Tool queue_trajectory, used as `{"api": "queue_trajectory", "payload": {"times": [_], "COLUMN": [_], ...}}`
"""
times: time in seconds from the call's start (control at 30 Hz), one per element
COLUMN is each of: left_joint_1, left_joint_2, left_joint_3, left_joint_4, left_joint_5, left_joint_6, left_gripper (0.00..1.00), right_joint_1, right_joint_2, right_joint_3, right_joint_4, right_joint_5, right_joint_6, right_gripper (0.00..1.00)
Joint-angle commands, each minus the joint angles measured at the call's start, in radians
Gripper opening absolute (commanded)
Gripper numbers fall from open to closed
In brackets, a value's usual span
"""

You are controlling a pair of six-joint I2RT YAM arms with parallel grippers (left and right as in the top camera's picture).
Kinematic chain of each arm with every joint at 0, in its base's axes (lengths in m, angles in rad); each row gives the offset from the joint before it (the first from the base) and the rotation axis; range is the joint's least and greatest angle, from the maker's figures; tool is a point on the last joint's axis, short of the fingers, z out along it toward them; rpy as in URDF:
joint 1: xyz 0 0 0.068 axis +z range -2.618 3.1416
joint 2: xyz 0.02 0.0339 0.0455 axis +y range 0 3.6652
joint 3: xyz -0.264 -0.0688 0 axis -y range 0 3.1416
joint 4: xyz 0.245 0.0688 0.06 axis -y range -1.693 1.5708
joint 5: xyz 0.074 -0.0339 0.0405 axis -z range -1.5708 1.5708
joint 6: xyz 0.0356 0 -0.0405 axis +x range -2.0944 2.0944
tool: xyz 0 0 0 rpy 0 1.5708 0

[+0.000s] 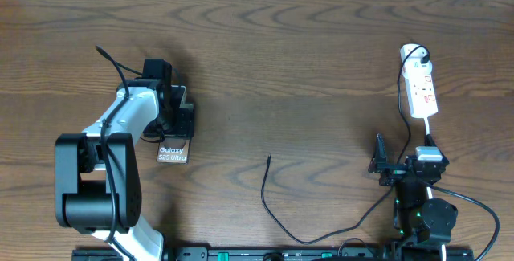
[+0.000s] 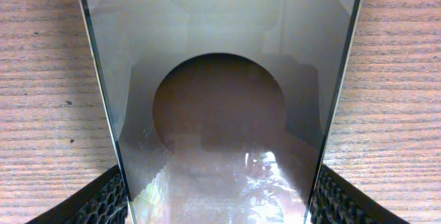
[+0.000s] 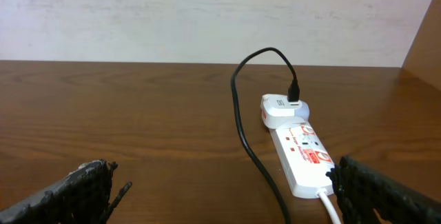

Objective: Plug charger to phone and switch on socket
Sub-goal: 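Lower the left gripper and close it on the phone's sides, then lift the phone with the left gripper and raise it upright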

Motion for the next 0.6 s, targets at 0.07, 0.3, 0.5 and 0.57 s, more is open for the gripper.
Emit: {"api": "queue_trajectory", "payload": {"times": [0.07, 0.3, 0.5, 0.57], "left_joint_1": [0.0, 0.0, 0.0, 0.0], "left_joint_2": [0.021, 0.001, -0.04, -0.059], "left_joint_3": [-0.006, 0.032, 0.067, 0.071], "left_joint_4": [0.011, 0.01, 0.006, 0.007], "left_joint_5": [0.013, 0.012, 0.013, 0.013], "left_joint_6": [0.007, 0.007, 0.006, 0.007], "left_gripper": [0.08, 0.08, 0.07, 0.07], "right_joint_1": [0.003, 0.003, 0.003, 0.003], "right_joint_2": [-0.003, -0.003, -0.003, -0.003], "right_joint_3": [-0.001, -0.001, -0.001, -0.001], "right_joint_4": [-0.005, -0.005, -0.005, -0.005], "right_joint_5": [0.0, 0.0, 0.0, 0.0], "right_joint_6": [0.0, 0.0, 0.0, 0.0], "right_gripper": [0.99, 0.99, 0.99, 0.99]}}
